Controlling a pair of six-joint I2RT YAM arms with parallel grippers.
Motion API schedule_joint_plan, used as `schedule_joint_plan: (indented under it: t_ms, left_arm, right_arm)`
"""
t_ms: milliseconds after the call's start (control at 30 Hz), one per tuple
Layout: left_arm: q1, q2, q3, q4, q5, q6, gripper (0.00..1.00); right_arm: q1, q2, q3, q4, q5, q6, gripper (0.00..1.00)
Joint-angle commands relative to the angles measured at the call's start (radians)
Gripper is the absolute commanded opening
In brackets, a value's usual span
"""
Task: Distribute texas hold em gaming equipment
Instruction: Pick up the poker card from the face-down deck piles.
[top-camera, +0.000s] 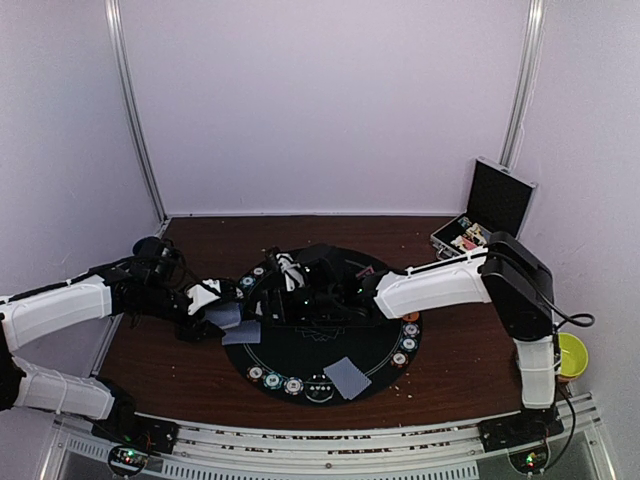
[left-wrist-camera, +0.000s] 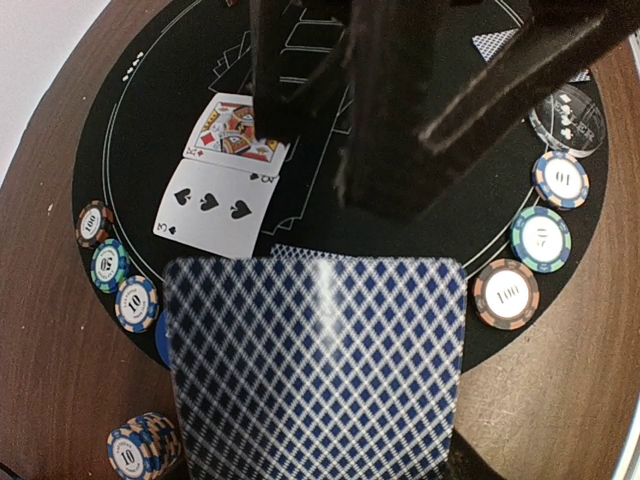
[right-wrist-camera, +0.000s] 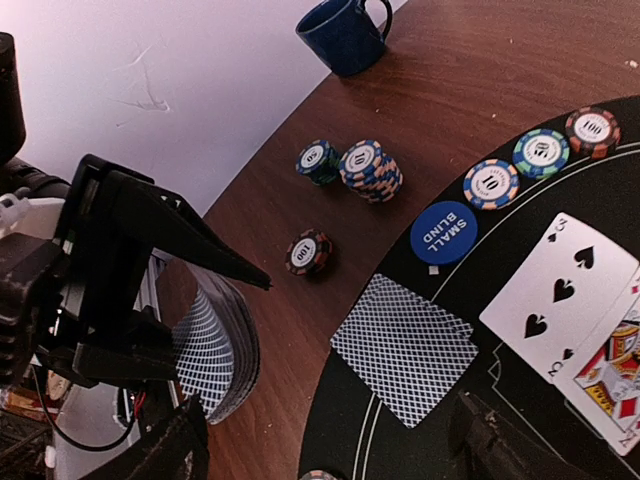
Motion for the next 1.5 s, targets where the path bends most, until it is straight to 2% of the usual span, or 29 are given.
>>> schedule_joint_plan:
  t_ms: [0,167,800,1100,1200,1467]
  left_arm:
    - [-0.002,-0.015,-0.004,0.027,0.024,0.003,0.53]
    - [-0.002,-0.013,-0.004,0.027,0.024,0.003,0.53]
    - [-0.002,-0.016,-0.006,0.027,0.026,0.003,0.53]
    - [-0.002,-0.019,-0.007,0.027,0.025,0.003,0.53]
    - [-0.002,-0.020,-0.007,0.027,0.026,0.003,0.53]
    - [-0.002,-0.015,-0.007,0.027,0.025,0.003,0.53]
  right_arm:
    - [0.004,0.052,0.049,0.143,-0.105,0.135,0.83]
    - [0.006,0.101,0.073,0.199,-0.145,0.185,0.80]
    - [0.025,0.270,0.302,0.062,-0.129,0.203,0.72]
    - [0.019,0.249,0.302,-0.065,-0.041,0.137,0.54]
    - [0.009,0.233,0.274,-0.072,-0.021,0.129,0.46]
    - [-0.009,0.173,0.206,-0.055,-0.006,0.123,0.34]
